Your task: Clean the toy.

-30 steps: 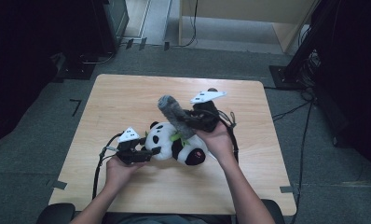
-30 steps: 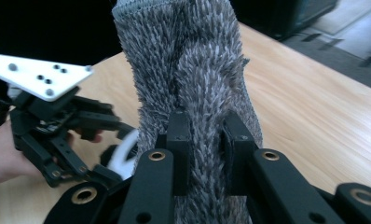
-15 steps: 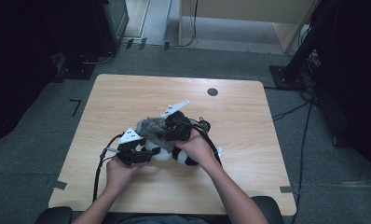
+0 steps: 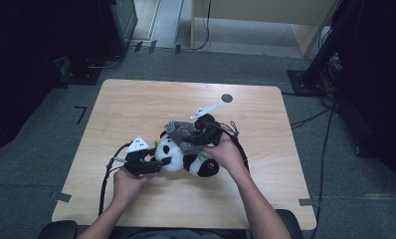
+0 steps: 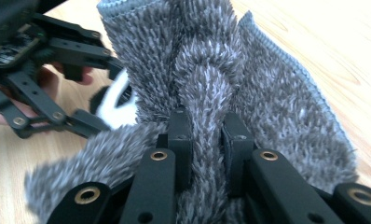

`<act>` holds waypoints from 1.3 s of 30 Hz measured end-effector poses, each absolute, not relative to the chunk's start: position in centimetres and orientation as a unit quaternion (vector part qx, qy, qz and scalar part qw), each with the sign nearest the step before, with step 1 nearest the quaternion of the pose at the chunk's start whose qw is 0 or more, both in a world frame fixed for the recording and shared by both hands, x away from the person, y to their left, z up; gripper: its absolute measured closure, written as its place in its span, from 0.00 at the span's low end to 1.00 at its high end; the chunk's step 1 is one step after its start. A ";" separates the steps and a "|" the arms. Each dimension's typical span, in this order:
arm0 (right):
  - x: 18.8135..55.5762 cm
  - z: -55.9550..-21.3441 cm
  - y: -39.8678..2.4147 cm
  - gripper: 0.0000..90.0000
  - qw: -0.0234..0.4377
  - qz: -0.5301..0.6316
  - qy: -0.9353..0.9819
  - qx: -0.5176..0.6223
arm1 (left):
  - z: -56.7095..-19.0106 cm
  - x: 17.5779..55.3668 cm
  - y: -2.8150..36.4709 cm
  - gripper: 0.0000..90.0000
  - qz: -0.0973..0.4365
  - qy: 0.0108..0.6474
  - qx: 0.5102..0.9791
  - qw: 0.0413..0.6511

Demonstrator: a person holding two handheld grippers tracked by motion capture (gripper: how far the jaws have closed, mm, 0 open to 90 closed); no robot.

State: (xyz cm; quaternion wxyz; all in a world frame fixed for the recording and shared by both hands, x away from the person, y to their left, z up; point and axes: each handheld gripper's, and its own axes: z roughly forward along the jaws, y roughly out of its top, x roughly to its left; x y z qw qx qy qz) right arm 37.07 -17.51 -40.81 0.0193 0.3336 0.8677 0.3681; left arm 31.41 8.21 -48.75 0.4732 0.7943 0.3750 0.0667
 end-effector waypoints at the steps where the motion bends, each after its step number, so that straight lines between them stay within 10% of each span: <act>1: 37.2 -40.8 -17.8 0.87 0.021 0.368 0.867 0.335 | -48.7 31.4 8.2 0.42 0.067 0.375 0.794 0.473; 20: 37.3 -38.9 -21.4 0.88 0.078 0.388 0.835 0.381 | -48.9 31.6 8.5 0.40 0.062 0.370 0.791 0.484; 39: 35.4 -37.8 -13.1 0.87 0.046 0.425 0.862 0.273 | -48.5 31.0 8.1 0.39 0.073 0.377 0.782 0.491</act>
